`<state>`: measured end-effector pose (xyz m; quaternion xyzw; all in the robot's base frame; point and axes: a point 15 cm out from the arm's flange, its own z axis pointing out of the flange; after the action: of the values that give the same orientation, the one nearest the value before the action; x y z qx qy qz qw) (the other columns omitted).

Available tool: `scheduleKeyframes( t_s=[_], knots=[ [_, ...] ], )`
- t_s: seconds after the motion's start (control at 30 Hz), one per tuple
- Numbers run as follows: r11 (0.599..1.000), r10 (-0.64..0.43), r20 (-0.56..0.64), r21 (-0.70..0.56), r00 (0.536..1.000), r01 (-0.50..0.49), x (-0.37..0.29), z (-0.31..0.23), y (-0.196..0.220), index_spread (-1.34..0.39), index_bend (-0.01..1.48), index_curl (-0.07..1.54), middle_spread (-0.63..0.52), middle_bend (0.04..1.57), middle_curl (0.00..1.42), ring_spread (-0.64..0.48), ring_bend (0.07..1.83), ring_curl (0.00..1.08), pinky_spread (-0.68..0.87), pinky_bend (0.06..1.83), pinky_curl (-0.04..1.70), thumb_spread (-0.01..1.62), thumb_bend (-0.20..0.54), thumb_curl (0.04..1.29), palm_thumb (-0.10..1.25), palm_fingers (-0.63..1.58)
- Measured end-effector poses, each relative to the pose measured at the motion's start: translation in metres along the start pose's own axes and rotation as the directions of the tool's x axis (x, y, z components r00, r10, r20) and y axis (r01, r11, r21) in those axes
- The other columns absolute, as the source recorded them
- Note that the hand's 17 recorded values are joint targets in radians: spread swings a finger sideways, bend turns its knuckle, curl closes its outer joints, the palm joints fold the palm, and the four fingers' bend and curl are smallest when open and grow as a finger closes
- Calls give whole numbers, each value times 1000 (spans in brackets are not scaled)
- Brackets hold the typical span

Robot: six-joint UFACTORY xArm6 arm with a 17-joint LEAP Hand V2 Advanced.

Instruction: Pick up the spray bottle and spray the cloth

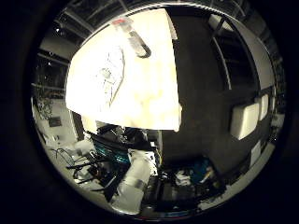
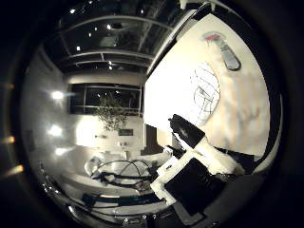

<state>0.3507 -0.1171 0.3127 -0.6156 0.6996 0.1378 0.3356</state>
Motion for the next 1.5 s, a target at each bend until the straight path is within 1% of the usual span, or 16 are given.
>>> scheduleKeyframes(
  t_s=[0.1, 0.23, 0.4, 0.47, 0.53, 0.57, 0.7, 0.9, 1.0, 1.17, 1.37, 1.5],
  knots=[
    [999, 30, 41, 30, 999, -31, 11, 3, -6, -223, 158, 271, 67, 233, 344, 183, 359, 251, 387, 367, 298, 1053, -24, 382, 683, 231],
    [996, 75, 88, 35, 993, -79, 26, 12, -8, -214, 161, 275, 75, 230, 343, 183, 354, 249, 385, 366, 295, 1053, -24, 380, 683, 221],
    [985, 151, 113, 64, 982, -159, 63, 21, -13, -202, 157, 276, 87, 227, 342, 182, 352, 250, 382, 370, 294, 1051, -24, 380, 677, 213],
    [978, 188, 135, 66, 973, -198, 78, 29, -14, -194, 148, 272, 88, 207, 339, 181, 364, 254, 381, 389, 300, 1050, -30, 371, 658, 189],
    [971, 221, 165, 56, 961, -233, 93, 39, -14, -199, 136, 263, 101, 180, 329, 188, 346, 251, 375, 423, 311, 1036, -39, 357, 618, 102],
    [968, 234, 181, 44, 955, -245, 100, 46, -12, -205, 146, 263, 106, 195, 329, 194, 334, 250, 374, 431, 314, 1029, -40, 346, 589, 82],
    [973, 220, 216, 20, 951, -230, 119, 61, -13, -255, 129, 235, 141, 179, 314, 205, 299, 241, 359, 430, 314, 973, -43, 311, 466, -63],
    [979, 203, 242, -28, 949, -203, 132, 80, -18, -315, 127, 192, 131, 165, 272, 204, 272, 244, 344, 382, 311, 911, -34, 300, 401, -106],
    [979, 206, 252, -41, 946, -202, 136, 89, -20, -317, 131, 186, 113, 163, 261, 197, 261, 244, 330, 371, 313, 907, -33, 299, 396, -105],
    [978, 209, 273, -54, 939, -202, 143, 104, -27, -268, 143, 194, 92, 176, 254, 181, 243, 246, 315, 344, 315, 902, -31, 298, 395, -68],
    [982, 183, 323, -14, 928, -188, 140, 125, -46, -195, 151, 218, 97, 188, 276, 163, 238, 253, 302, 337, 321, 913, -30, 304, 423, -21],
    [984, 172, 307, -16, 936, -176, 142, 142, -51, -179, 150, 231, 96, 198, 294, 158, 244, 259, 288, 332, 324, 915, -30, 305, 439, -8]
  ],
)
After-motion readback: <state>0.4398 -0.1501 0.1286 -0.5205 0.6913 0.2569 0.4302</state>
